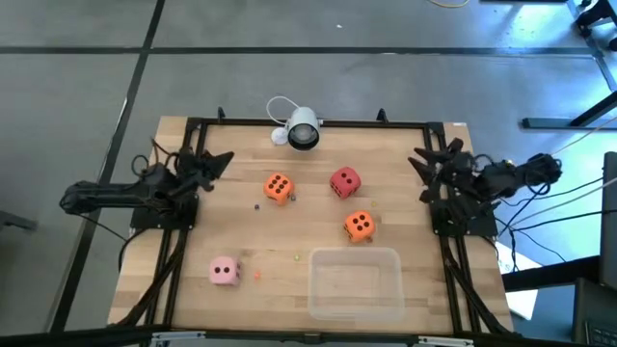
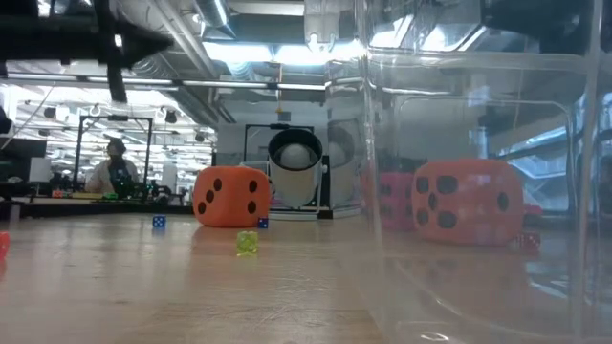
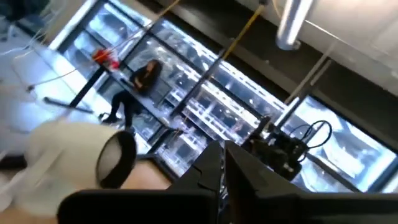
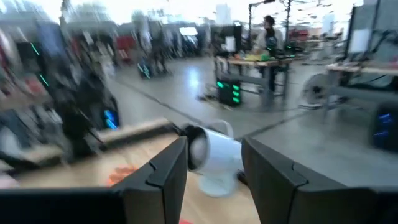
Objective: Pick & Place Dice
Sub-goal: Put the yellow small die into the transparent bin
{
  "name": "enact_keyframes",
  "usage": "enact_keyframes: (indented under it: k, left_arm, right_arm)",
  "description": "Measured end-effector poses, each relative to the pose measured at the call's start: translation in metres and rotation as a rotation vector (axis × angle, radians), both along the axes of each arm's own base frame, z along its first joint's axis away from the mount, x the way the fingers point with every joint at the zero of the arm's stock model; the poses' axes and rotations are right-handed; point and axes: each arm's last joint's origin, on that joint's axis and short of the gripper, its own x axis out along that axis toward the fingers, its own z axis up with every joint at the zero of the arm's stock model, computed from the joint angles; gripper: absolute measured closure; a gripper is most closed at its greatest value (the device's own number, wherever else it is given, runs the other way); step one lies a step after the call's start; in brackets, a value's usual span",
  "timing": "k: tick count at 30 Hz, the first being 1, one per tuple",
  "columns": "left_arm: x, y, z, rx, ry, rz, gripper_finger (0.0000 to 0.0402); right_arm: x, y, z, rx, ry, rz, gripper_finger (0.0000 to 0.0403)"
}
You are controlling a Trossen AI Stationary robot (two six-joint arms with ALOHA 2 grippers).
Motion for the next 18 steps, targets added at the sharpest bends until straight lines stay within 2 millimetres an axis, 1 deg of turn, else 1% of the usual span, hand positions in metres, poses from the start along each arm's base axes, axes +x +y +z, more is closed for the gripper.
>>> enact_keyframes:
  k: [5,9,11,13,15,18]
  left_arm:
    - [0.005,-0.002,0.028,0.030,0.163,-0.078,0.0354]
    - [0.012,-0.002,0.045,0.066,0.339,-0.126,0.0332]
    - [0.016,-0.002,0.054,0.115,0.396,-0.130,0.0324]
    - [0.018,-0.002,0.063,0.181,0.442,-0.126,0.0318]
    - [0.020,-0.002,0.068,0.234,0.481,-0.120,0.0313]
    - [0.022,-0.001,0.071,0.266,0.530,-0.111,0.0309]
  right_arm:
    - [0.023,0.010,0.024,-0.074,0.232,-0.010,0.0250]
    - [0.038,0.015,0.039,-0.063,0.379,-0.053,0.0250]
    - [0.041,0.014,0.047,0.034,0.401,-0.067,0.0250]
    - [0.043,0.012,0.052,0.188,0.435,-0.041,0.0250]
    - [0.042,0.009,0.050,0.313,0.526,-0.022,0.0250]
    - [0.039,0.006,0.041,0.411,0.644,-0.007,0.0250]
